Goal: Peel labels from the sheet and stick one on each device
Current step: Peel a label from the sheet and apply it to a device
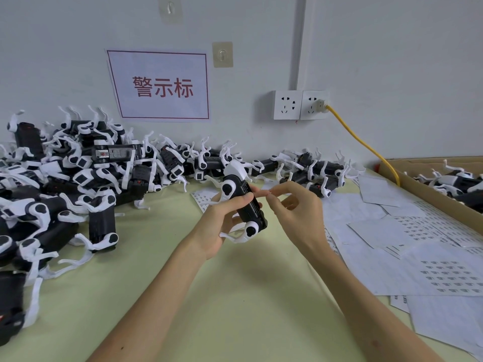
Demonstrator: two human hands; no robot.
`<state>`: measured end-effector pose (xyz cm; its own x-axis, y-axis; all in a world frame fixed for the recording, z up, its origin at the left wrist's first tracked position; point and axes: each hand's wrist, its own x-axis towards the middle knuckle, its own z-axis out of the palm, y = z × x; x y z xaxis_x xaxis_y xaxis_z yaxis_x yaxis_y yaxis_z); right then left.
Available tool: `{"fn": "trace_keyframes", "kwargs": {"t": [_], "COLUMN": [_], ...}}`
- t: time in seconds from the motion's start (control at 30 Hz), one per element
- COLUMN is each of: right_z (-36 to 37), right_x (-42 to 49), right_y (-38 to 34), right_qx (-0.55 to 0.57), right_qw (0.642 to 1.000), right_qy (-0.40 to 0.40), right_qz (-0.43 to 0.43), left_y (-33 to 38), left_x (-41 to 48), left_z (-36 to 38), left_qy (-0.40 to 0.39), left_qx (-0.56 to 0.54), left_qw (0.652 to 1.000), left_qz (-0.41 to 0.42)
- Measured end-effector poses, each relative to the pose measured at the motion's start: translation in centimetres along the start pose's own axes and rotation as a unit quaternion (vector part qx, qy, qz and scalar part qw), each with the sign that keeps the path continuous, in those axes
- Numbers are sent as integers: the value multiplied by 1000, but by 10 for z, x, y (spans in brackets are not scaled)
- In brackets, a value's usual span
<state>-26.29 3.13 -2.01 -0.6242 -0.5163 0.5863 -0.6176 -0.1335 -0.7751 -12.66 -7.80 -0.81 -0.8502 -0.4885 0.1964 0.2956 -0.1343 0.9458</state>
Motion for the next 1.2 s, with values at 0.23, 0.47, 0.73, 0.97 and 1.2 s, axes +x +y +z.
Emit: {"fn": "trace_keyframes", "kwargs": {"t": [0.23, 0.47, 0.73, 0.97, 1.2], "right_z": [2, -1, 6, 4, -8], "right_x": [0, -3, -8, -4, 9], "right_y": [1, -9, -11, -11, -10], "right_qx": [-29, 48, 76, 189, 398], "right_qw": [999, 999, 980, 970, 899], "right_qy": [0, -2, -181, -131, -26], "right_qz": [-19, -21, 30, 82, 182], "left_y": [-4, 1, 3, 1, -4], "left_x": [3, 5, 2, 5, 7], "left_z": [4, 5, 4, 0, 0], "left_qy": [29, 83, 99, 84, 19], "left_qx": [-35, -107, -99, -30, 103], "left_qw": [999, 991, 990, 996, 995], "left_qz": [6, -5, -9, -11, -5]}}
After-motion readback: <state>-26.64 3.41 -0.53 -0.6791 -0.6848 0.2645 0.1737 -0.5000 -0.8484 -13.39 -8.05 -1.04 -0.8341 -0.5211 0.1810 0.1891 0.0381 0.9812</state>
